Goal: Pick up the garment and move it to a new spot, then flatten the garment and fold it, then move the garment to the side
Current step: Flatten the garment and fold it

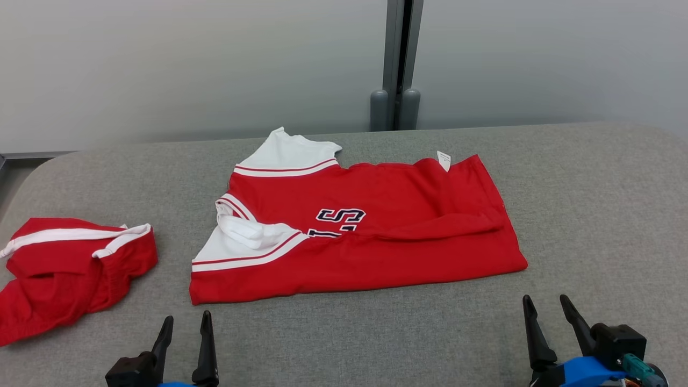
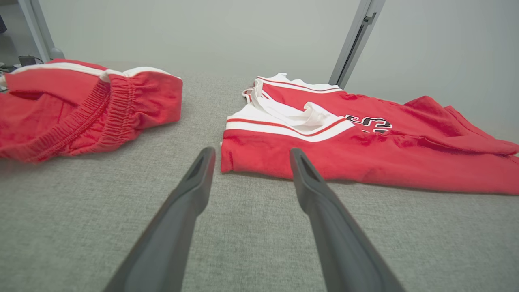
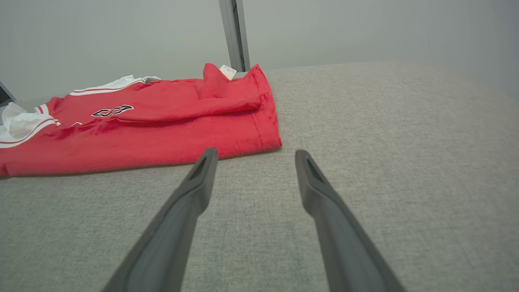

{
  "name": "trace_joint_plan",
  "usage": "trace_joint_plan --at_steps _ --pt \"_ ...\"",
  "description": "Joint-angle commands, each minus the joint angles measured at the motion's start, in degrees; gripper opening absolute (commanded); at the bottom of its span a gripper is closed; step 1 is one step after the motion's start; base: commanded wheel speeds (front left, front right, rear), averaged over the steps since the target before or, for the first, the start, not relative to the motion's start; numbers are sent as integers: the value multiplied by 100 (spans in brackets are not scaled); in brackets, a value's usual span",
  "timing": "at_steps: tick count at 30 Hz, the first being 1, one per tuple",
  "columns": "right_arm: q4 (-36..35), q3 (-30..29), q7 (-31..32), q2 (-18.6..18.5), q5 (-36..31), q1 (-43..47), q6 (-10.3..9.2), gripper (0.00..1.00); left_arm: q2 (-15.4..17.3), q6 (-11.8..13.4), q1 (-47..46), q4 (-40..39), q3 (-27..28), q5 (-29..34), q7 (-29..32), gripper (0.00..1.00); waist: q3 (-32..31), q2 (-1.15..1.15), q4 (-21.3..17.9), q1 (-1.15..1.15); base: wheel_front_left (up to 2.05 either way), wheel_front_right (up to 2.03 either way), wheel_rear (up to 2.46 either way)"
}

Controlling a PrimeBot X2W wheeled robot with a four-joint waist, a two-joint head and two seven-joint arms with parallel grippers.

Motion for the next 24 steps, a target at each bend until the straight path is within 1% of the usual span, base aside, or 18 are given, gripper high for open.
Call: trace_joint_plan --at_steps 1,5,9,15,20,24 --pt "-33 7 -19 -15 19 -55 0 100 -7 14 -31 -19 1 -11 -14 100 36 0 -8 1 0 0 0" --pt "-105 71 -20 -14 30 -240 0 100 -11 14 -268 60 0 -77 -14 100 268 0 -41 1 0 0 0" --pt "-186 155 -19 -15 35 -469 0 100 119 14 -616 253 105 -172 -15 100 598 0 -51 1 0 0 0" --pt "-250 264 -19 -17 52 -897 0 100 269 14 -1189 818 209 -373 -14 100 1051 0 -99 1 0 0 0" --pt "-239 184 -19 -17 135 -1246 0 100 377 14 -1560 1348 -118 -687 1 100 1303 0 -132 1 0 0 0" --pt "-11 5 -19 -14 135 -1504 0 100 473 13 -1678 1600 -464 -931 20 100 1441 0 -117 1 0 0 0"
